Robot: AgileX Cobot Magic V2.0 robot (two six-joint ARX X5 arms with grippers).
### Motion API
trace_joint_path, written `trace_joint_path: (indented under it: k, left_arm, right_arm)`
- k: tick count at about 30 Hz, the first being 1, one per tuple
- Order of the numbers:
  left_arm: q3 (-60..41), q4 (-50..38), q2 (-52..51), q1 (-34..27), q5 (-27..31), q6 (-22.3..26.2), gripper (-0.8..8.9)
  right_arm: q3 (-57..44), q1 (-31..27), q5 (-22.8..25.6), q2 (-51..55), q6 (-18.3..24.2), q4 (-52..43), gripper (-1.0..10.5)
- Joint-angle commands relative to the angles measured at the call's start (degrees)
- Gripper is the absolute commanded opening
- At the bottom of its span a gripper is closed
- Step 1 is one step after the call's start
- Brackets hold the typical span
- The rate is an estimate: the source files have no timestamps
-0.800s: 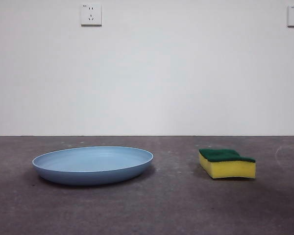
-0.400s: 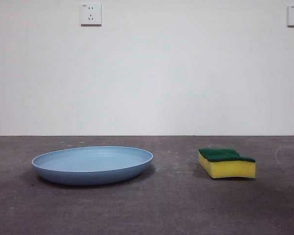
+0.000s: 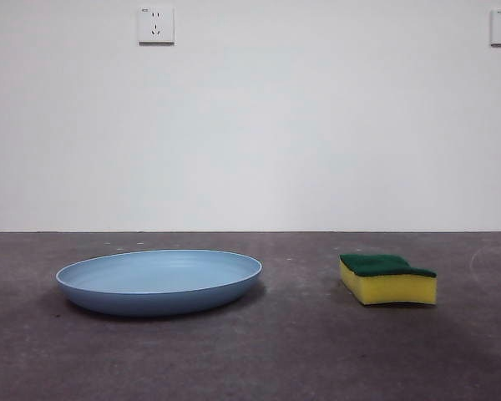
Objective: Pick up the plate,pick up the cloth,clean the plate with the cloth
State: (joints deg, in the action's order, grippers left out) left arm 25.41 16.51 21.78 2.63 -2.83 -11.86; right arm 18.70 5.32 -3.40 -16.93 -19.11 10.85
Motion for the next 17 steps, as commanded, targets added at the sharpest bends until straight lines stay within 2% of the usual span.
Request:
trace_joint_path:
  k: [1, 6, 9, 10, 12, 14, 15, 17]
  left_arm:
    - [8.41, 3.26, 7.98, -0.11, -2.80, 1.20, -0.05]
    - [21.68, 10.34, 20.26, -0.11, -7.87, 5.49, 0.00]
    - [28.33, 13.49, 26.18, -0.09, -8.26, 6.12, 0.09]
    - [30.21, 14.08, 27.89, -0.09, -8.28, 6.12, 0.44]
    - [32.85, 14.64, 30.40, -0.09, -8.28, 6.10, 1.96]
    - [34.60, 14.71, 32.61, -0.09, -8.24, 6.01, 3.82]
    - [34.99, 14.86, 33.33, -0.09, -8.26, 5.88, 4.21]
    - [35.08, 15.47, 34.75, -0.09, -8.96, 5.86, 4.21]
  right_arm:
    - [7.52, 0.00, -2.36, -6.23, -0.20, 1.77, -0.1]
    - [21.40, 0.00, -9.20, -17.62, 3.96, 8.66, 0.0]
    - [29.75, 0.00, -13.81, -24.55, 6.47, 14.25, 0.0]
    - [32.44, 0.00, -15.32, -26.86, 7.54, 16.31, 0.2]
    - [36.63, 0.00, -17.64, -30.82, 9.44, 19.39, 1.5]
    - [39.91, 0.00, -17.66, -34.29, 9.70, 21.92, 3.6]
    - [40.85, 0.00, -17.66, -35.52, 9.70, 22.64, 4.4]
    - [41.97, 0.00, -17.68, -37.66, 9.53, 23.39, 5.5]
